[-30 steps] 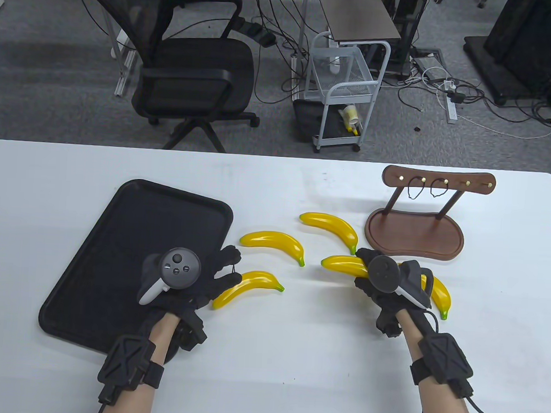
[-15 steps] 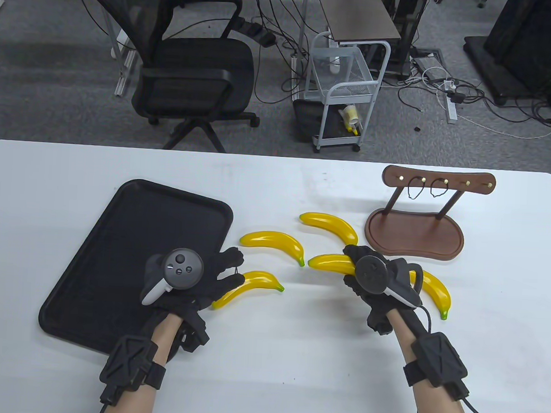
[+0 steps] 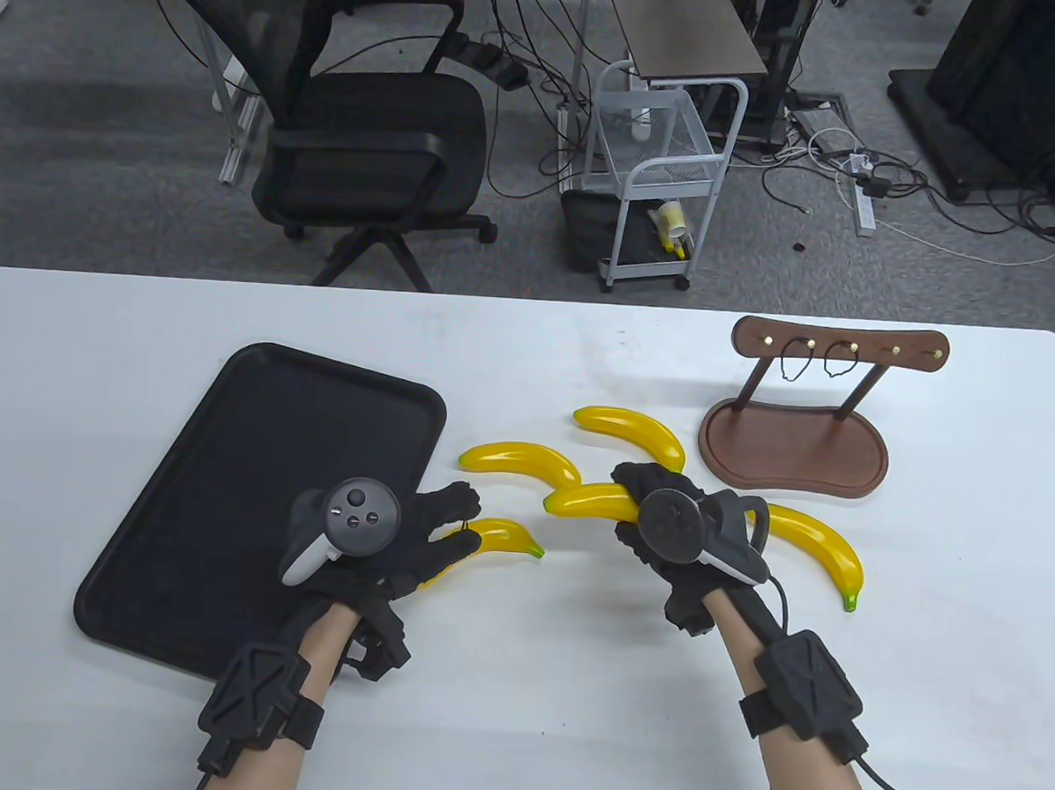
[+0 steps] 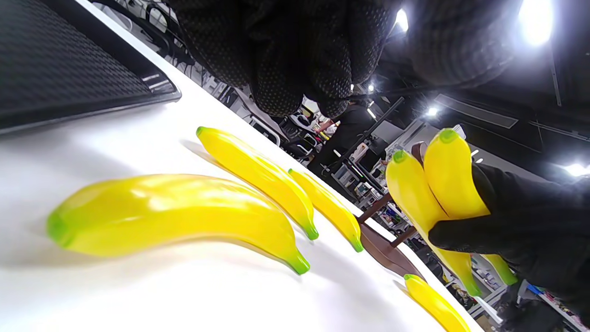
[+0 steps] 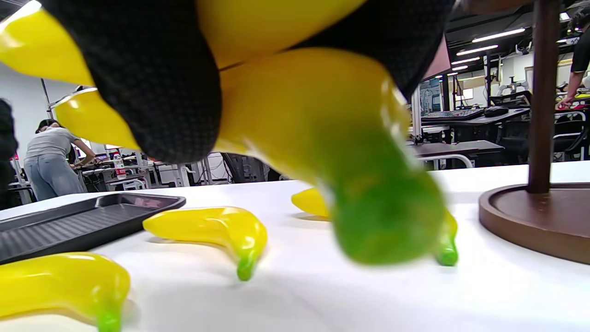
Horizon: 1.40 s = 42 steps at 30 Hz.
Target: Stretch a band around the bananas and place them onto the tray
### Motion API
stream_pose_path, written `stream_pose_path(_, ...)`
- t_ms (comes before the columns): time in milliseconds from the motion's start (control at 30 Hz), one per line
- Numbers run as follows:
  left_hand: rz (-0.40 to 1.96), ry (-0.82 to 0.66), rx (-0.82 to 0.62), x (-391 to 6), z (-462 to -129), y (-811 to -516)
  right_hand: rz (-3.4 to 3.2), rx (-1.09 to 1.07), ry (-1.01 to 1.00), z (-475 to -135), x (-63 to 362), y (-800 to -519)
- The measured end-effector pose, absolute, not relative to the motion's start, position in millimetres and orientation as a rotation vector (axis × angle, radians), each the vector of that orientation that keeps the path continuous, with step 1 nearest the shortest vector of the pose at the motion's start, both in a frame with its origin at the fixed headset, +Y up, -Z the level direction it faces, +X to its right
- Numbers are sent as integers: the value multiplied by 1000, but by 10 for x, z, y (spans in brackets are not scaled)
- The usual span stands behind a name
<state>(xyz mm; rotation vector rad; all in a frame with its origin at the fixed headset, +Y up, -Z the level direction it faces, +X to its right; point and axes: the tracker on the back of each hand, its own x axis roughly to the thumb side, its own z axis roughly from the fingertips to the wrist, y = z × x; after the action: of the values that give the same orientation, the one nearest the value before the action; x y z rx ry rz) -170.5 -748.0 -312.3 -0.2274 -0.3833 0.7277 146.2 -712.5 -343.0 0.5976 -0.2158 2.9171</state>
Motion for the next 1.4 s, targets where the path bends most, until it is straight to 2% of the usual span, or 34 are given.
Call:
stream_pose_path(600, 782, -411, -305, -1587, -3123, -7560, 2887, 733, -261, -3280, 1079, -7162)
stream_pose_path(1400, 946, -431, -397, -1575, -3125, -7586, 2876, 886, -389, -3067, 788, -7119)
